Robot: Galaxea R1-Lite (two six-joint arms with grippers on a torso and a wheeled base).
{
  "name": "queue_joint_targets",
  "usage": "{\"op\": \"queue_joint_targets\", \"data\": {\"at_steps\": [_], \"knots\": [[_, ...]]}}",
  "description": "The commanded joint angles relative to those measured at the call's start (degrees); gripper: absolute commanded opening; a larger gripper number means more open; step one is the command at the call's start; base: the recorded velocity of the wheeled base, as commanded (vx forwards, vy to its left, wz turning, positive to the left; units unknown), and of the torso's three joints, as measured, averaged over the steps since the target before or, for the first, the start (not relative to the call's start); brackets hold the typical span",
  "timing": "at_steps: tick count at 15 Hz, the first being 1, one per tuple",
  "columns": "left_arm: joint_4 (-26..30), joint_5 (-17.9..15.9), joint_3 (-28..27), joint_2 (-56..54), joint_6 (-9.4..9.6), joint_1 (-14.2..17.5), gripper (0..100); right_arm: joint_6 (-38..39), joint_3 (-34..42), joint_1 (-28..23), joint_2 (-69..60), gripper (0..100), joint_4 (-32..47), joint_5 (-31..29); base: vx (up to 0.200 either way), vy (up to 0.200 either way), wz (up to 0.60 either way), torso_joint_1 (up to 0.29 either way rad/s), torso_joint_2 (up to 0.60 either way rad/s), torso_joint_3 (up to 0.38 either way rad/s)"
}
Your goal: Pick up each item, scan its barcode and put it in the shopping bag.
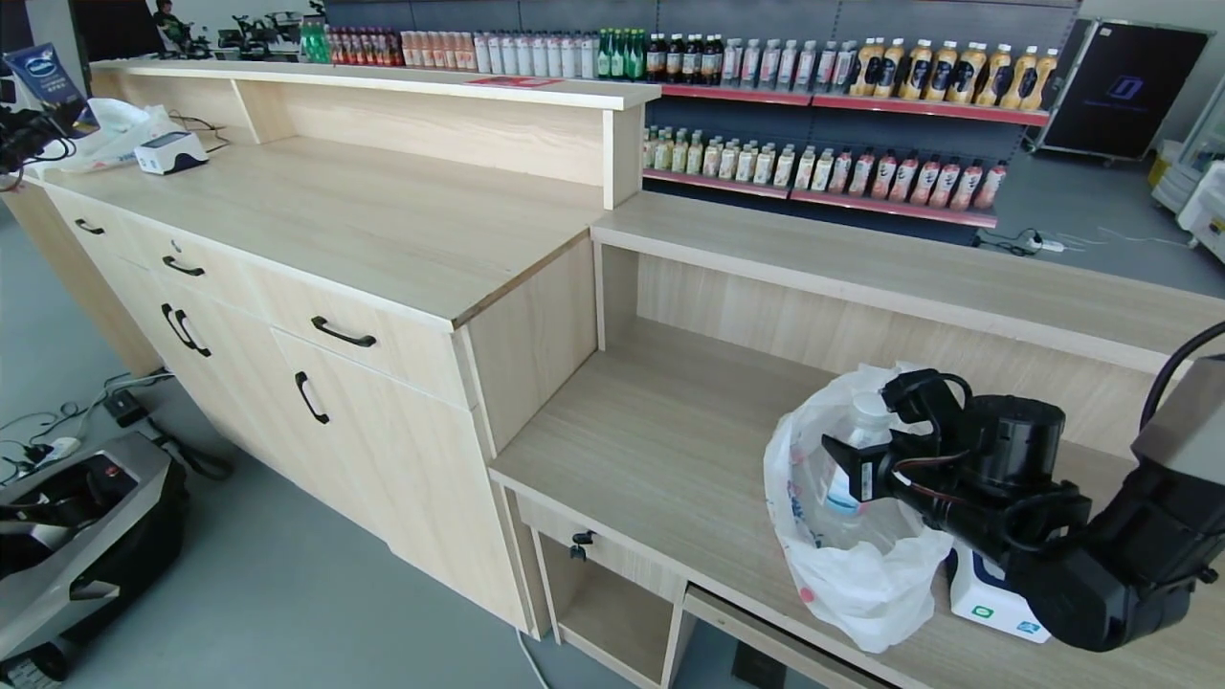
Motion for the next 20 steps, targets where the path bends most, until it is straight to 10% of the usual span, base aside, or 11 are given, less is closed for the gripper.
{"op": "queue_joint_targets", "data": {"at_steps": [1, 20], "knots": [[0.0, -0.02, 0.0, 0.06, 0.02, -0.02, 100, 0.0, 0.37, 0.11, 2.17, 0, -1.27, 0.07, 0.0, 0.0, 0.0, 0.0, 0.0, 0.0], [0.0, -0.02, 0.0, 0.06, 0.02, -0.02, 100, -0.08, 2.57, -0.07, 3.14, 0, -2.32, 0.77, 0.0, 0.0, 0.0, 0.0, 0.0, 0.0]]}}
